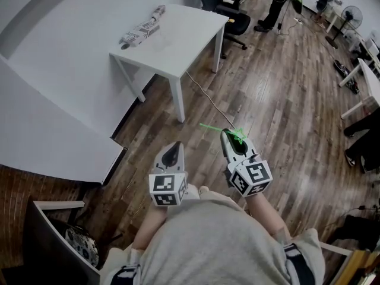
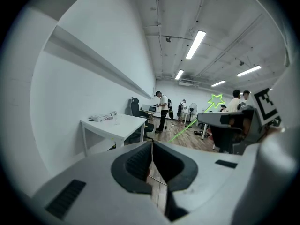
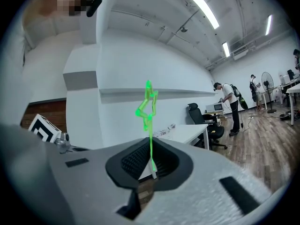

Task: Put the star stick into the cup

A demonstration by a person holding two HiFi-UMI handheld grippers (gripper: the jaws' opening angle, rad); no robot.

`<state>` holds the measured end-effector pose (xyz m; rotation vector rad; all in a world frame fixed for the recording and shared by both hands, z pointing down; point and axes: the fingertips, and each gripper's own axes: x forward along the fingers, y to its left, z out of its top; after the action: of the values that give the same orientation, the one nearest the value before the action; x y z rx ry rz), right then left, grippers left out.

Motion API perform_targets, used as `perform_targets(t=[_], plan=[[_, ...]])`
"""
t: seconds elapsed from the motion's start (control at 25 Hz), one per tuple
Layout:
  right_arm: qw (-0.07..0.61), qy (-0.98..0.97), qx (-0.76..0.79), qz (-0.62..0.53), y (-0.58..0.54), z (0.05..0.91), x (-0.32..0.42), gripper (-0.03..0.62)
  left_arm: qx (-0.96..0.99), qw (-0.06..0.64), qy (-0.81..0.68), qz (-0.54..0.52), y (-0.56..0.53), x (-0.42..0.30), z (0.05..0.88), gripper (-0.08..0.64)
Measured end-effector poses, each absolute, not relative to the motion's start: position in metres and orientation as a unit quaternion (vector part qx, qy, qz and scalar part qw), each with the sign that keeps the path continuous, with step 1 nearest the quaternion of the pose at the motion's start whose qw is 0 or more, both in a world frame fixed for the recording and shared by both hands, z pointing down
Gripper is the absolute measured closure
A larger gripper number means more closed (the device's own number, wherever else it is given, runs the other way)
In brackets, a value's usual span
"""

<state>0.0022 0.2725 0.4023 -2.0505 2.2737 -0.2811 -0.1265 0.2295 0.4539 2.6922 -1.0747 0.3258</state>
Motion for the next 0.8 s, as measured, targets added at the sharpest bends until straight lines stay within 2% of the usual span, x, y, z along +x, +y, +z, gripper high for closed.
perform_targets(t=[0.8], plan=[[0.034,0.744,-0.658,-0.113,0.242,0.419,0.022,0.581,0.907,0.136,-0.380,0.121,0.205,-0.114,0.474,0.551]])
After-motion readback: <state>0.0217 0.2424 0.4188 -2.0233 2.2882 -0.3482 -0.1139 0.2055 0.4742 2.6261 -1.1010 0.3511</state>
